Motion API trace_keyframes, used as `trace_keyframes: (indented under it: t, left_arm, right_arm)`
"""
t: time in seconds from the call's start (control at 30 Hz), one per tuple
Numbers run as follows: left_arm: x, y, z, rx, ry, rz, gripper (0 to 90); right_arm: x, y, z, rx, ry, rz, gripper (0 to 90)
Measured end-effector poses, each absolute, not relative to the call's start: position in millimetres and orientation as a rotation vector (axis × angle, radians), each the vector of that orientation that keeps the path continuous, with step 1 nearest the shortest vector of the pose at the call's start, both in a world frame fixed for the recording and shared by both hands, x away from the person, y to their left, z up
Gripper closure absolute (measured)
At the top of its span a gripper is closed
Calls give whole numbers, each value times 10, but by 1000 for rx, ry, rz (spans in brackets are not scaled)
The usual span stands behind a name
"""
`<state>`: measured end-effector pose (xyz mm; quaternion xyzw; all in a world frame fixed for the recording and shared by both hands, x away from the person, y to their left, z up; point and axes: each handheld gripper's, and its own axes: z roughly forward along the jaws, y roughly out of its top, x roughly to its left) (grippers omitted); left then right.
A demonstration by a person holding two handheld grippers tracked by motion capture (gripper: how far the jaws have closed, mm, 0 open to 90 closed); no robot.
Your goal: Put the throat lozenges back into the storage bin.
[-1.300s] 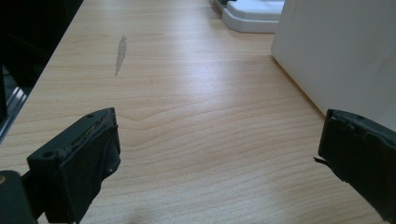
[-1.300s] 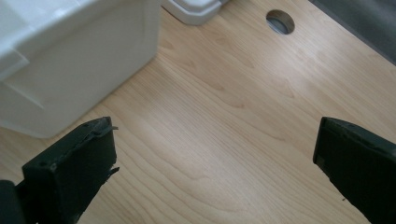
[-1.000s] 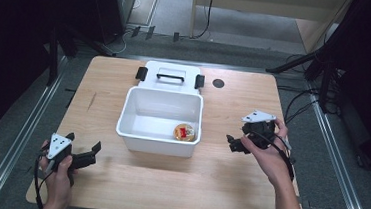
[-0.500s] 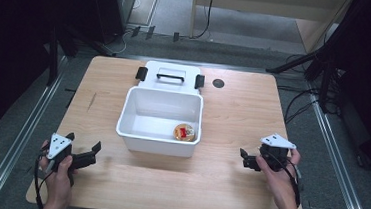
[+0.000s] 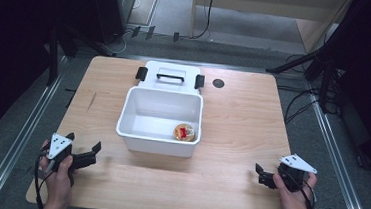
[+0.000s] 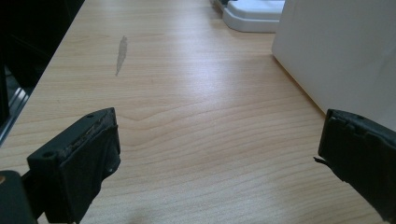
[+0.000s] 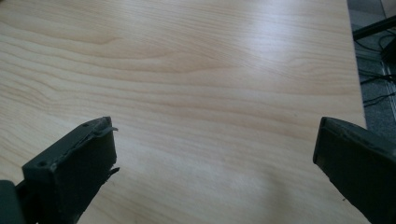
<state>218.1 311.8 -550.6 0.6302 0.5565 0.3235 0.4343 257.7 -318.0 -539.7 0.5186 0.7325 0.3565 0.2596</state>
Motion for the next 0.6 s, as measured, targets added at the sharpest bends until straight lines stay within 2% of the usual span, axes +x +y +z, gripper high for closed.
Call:
trace_keyframes:
  t: [0.6]
  left_arm:
    - [2181,3116,-5505,1577,1383,807,0]
  right_arm:
    - [2254,-3521,-5455,1434,1896,980,0]
